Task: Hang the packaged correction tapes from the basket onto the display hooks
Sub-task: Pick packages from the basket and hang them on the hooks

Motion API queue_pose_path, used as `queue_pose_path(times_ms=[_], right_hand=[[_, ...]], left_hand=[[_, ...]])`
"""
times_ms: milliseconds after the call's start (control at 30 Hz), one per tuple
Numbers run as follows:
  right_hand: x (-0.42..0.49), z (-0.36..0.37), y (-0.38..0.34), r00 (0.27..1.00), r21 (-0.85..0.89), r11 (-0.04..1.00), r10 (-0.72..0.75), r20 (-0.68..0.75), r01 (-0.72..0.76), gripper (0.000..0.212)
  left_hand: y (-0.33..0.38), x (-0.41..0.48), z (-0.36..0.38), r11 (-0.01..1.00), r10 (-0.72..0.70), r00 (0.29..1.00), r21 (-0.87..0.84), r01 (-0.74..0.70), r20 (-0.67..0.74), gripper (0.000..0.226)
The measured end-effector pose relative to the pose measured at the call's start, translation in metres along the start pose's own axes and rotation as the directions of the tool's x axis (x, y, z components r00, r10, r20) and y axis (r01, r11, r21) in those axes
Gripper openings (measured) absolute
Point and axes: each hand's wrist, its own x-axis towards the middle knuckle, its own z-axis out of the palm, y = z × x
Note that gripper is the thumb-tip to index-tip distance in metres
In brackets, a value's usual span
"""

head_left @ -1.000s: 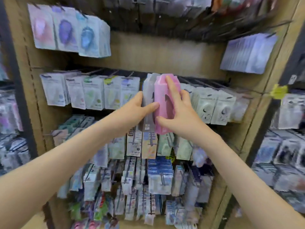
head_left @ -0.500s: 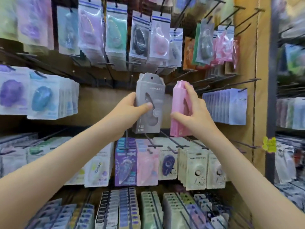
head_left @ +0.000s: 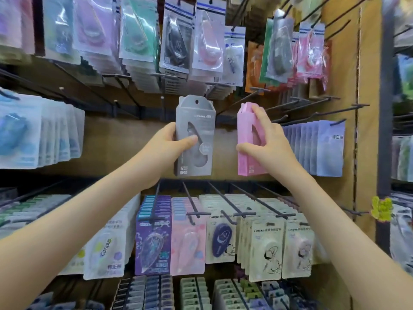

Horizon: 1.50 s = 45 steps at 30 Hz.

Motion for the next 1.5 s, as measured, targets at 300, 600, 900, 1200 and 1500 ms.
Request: queue_pose_path(times_ms=[300,600,900,1200,1500], right_hand=[[0.004,-0.005,0.007,0.994,-0.105,0.988,-0.110,0.009,0.110,0.087],[-0.013,-0.035,0.042,0.976,-0.081,0.996,-0.040,-0.214,0.023,0.085],[-0.003,-0.042,0.066,0.993,-0.146,0.989,-0.009,-0.114,-0.008,0.088],[0.004,-0.043,0.065,0.991,-0.258,0.965,-0.078,-0.105,0.048,0.085],[0.019,-0.011,0.080,0.997,-0.399,0.916,-0.002,-0.080,-0.030,0.082]], left_hand=[[-0.011,0.014,0.015,0.997,0.071,0.997,0.006,-0.071,-0.003,0.031],[-0.011,0.027,0.043,0.993,0.114,0.989,-0.009,-0.114,0.094,0.027],[-0.012,0.040,0.069,0.996,0.087,0.990,-0.013,-0.086,0.113,0.030],[-0.013,0.038,0.064,0.998,0.061,0.994,0.029,-0.064,0.092,0.033],[-0.015,0.031,0.055,0.998,0.039,0.996,0.049,-0.043,0.083,0.033]])
